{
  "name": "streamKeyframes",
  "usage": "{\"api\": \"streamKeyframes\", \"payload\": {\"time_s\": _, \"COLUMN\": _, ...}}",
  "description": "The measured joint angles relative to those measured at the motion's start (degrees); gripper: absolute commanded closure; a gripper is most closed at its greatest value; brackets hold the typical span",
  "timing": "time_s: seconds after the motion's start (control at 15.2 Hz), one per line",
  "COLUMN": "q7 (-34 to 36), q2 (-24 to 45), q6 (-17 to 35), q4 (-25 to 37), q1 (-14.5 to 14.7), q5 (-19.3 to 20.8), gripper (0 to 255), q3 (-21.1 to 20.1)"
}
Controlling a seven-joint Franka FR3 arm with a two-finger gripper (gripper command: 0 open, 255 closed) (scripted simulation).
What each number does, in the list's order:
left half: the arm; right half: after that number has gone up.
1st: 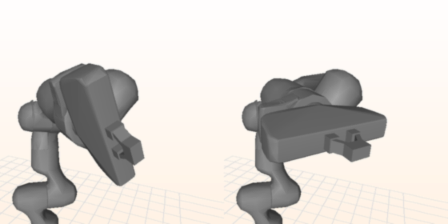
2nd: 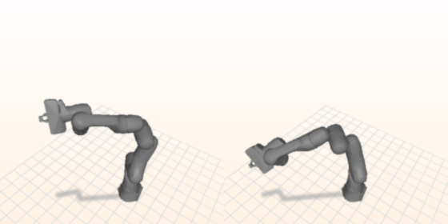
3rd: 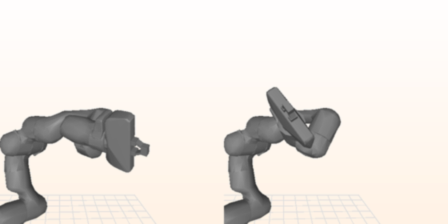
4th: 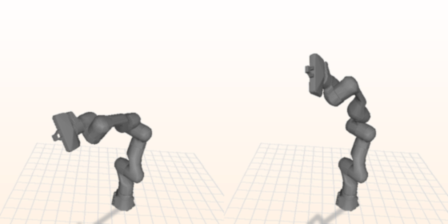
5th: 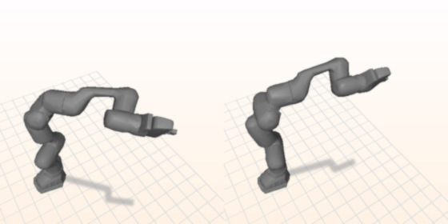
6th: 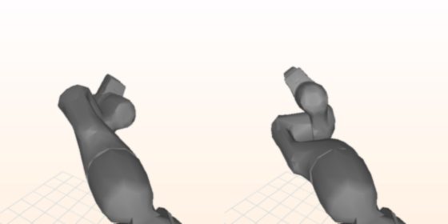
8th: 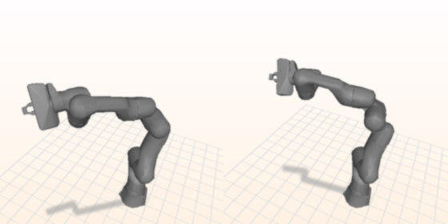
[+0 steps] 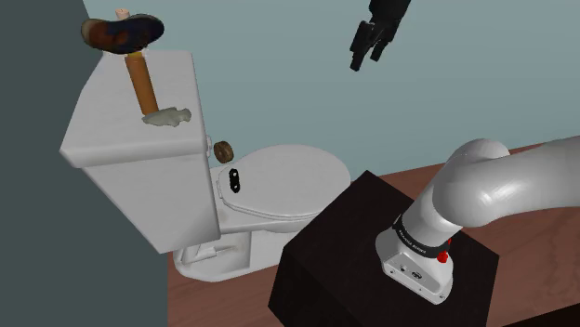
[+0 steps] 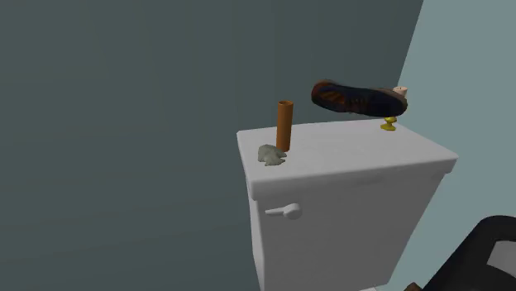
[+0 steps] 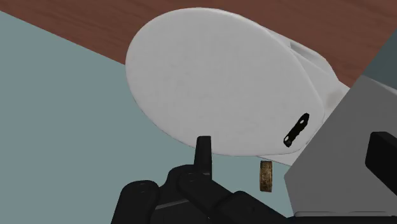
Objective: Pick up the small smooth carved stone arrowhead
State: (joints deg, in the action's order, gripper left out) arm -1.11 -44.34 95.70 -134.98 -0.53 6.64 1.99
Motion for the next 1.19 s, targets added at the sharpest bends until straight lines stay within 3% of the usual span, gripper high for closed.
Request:
{"api": "streamKeyframes", "payload": {"time_s": 0.26, "q7": 0.01, "q2": 2.99, "q6": 1.48, "q4": 1.36, "q1": 1.38, "q5": -0.96, "gripper": 0, "q3": -1.15}}
{"api": "streamKeyframes", "payload": {"time_s": 1.19, "q7": -0.88, "q2": 25.99, "q6": 10.82, "q4": 14.46, "q1": 8.77, "q5": -4.62, "gripper": 0, "q3": -8.49}}
